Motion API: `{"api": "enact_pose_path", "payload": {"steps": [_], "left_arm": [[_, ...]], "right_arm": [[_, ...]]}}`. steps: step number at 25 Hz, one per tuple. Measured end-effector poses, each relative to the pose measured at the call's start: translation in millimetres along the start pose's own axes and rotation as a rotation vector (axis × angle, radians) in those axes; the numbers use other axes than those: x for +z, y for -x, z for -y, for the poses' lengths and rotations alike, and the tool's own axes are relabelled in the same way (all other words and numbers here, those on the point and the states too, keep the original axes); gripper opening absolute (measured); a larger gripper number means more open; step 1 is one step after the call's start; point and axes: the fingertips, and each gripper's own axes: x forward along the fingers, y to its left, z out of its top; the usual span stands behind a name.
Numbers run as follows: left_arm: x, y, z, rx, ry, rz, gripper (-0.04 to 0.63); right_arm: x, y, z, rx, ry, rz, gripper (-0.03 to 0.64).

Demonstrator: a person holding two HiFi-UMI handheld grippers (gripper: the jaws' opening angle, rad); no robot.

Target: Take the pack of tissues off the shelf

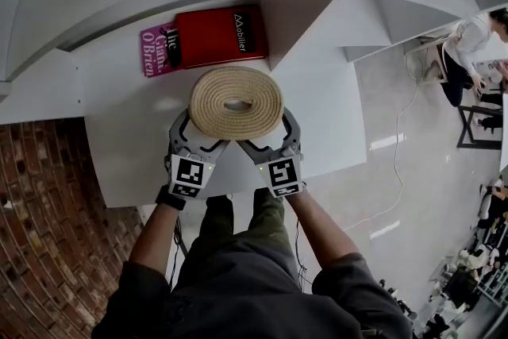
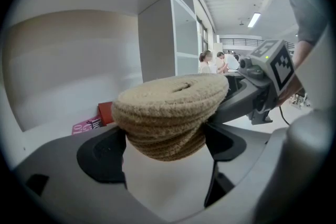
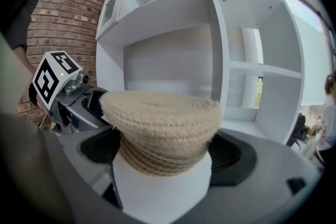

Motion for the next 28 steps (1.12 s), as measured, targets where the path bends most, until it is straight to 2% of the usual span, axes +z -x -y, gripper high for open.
{"api": "enact_pose_path", "payload": {"steps": [15,28], "left_arm": [[-59.8,-51.7,9.4,-0.059,0.029,-0.087,0.472],[-78.3,-59.0,14.8,-0.048,-0.059,-0.152,0.472]], "right_arm": [[-64.1,-28.3,14.0,-0.003,-0.021,-0.084,0.523],[-88.0,-30.5,13.5,-0.018,0.021,-0.107,0.523]]}}
